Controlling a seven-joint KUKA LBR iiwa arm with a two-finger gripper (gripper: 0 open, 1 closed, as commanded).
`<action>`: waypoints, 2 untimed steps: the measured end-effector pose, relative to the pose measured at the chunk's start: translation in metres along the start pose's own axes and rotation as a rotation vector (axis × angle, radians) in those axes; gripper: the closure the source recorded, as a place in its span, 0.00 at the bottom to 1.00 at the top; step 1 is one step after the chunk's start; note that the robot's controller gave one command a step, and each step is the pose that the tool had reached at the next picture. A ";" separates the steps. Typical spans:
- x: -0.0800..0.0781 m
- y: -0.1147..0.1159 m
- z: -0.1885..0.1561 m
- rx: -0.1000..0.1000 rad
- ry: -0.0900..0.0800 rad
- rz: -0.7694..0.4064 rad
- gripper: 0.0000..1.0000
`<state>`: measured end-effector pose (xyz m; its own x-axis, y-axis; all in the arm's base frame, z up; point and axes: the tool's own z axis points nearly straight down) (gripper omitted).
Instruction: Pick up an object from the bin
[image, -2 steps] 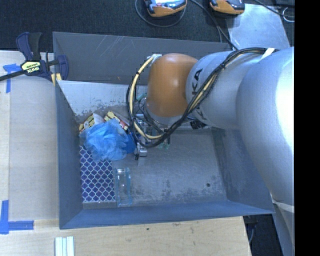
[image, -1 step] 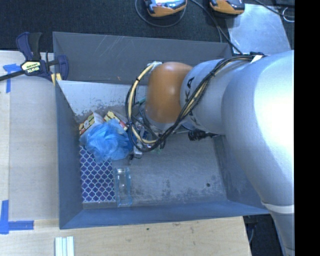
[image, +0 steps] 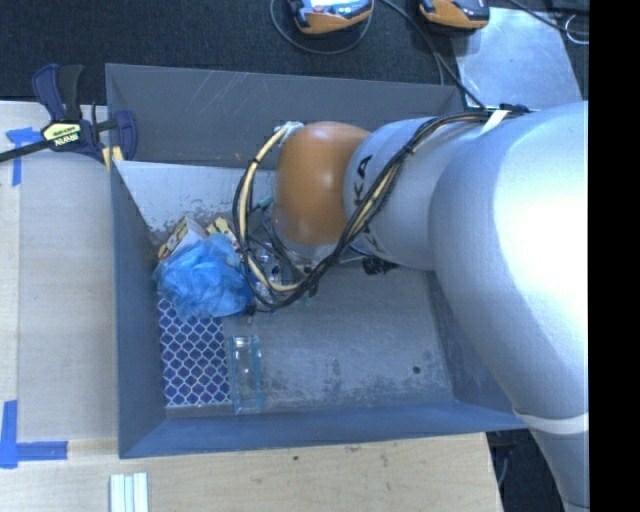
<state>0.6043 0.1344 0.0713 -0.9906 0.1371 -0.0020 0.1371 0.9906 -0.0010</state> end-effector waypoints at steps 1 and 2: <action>0.000 0.000 0.000 0.000 0.000 0.000 1.00; 0.001 0.000 -0.003 0.001 0.003 0.000 1.00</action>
Offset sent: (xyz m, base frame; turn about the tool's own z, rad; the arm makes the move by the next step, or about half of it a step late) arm 0.0001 0.0000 0.0545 0.0000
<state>0.6033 0.1341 0.0738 -0.9905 0.1375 0.0009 0.1375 0.9905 -0.0019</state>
